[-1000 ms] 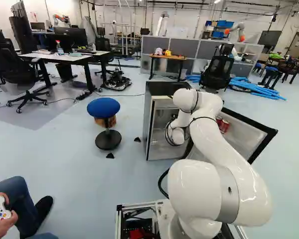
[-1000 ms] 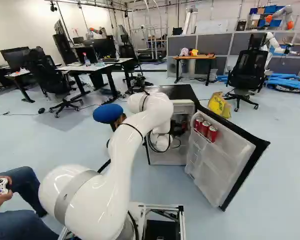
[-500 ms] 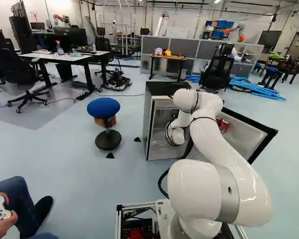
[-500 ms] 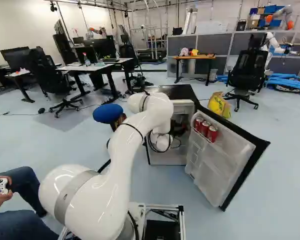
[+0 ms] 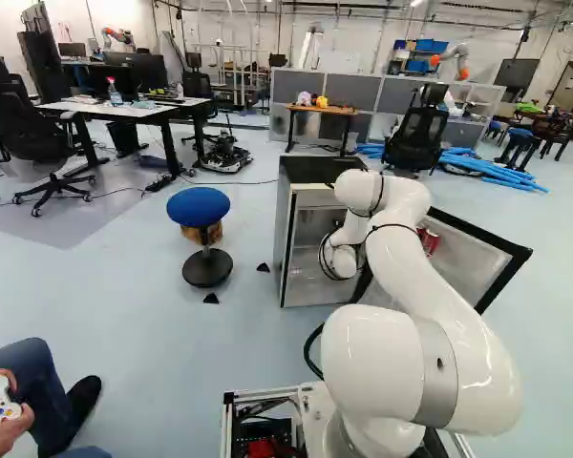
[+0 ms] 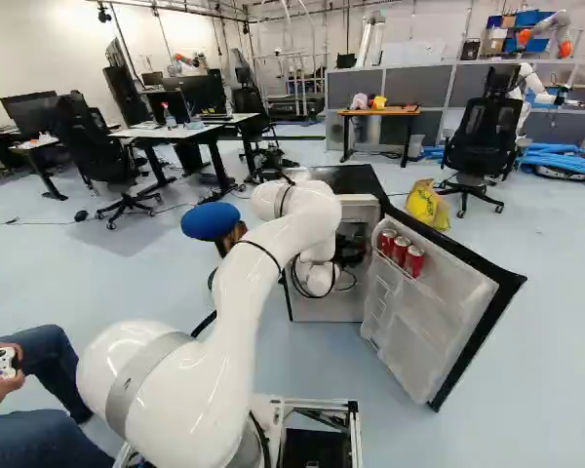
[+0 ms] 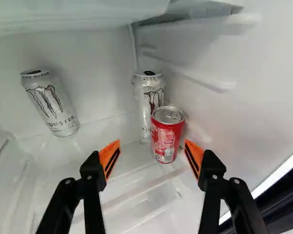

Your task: Grab a drink from the fridge

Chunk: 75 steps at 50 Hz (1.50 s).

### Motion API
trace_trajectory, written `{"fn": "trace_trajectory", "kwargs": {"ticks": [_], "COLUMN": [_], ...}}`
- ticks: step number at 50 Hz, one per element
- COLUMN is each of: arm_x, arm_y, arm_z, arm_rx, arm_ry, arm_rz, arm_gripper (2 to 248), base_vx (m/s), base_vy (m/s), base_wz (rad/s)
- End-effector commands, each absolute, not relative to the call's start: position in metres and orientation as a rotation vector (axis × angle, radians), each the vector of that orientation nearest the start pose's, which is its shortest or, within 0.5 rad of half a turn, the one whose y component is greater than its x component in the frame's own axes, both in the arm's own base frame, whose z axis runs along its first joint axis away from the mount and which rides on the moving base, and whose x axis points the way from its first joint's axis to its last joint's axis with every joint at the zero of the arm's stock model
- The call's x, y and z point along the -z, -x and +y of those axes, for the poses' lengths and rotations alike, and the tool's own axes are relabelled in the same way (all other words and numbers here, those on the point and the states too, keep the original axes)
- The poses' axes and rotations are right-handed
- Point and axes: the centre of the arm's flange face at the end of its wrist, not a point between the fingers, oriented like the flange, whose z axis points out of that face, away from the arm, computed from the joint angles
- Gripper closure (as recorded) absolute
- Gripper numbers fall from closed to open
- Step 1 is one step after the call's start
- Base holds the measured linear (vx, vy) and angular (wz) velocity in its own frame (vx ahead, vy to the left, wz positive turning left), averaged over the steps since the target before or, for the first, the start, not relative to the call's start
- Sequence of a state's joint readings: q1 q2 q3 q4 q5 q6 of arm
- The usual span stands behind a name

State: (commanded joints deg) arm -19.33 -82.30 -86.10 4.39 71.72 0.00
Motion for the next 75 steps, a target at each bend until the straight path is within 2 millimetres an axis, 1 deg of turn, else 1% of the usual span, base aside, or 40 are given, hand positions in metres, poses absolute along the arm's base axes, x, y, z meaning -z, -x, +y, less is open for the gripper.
{"fn": "trace_trajectory", "kwargs": {"ticks": [12,34,75], "arm_x": [0.022,0.024,0.033], "arm_y": [-0.613,-0.617,-0.639], "arm_z": [-0.223,-0.231,-0.232], "arm_rx": [2.050,2.073,2.132], "arm_ry": [2.642,2.631,2.586], "arm_rz": [0.561,0.574,0.556], "arm_gripper": [61,61,61], "base_vx": [0.000,0.000,0.000], "base_vy": [0.000,0.000,0.000], "base_wz": [0.000,0.000,0.000]}}
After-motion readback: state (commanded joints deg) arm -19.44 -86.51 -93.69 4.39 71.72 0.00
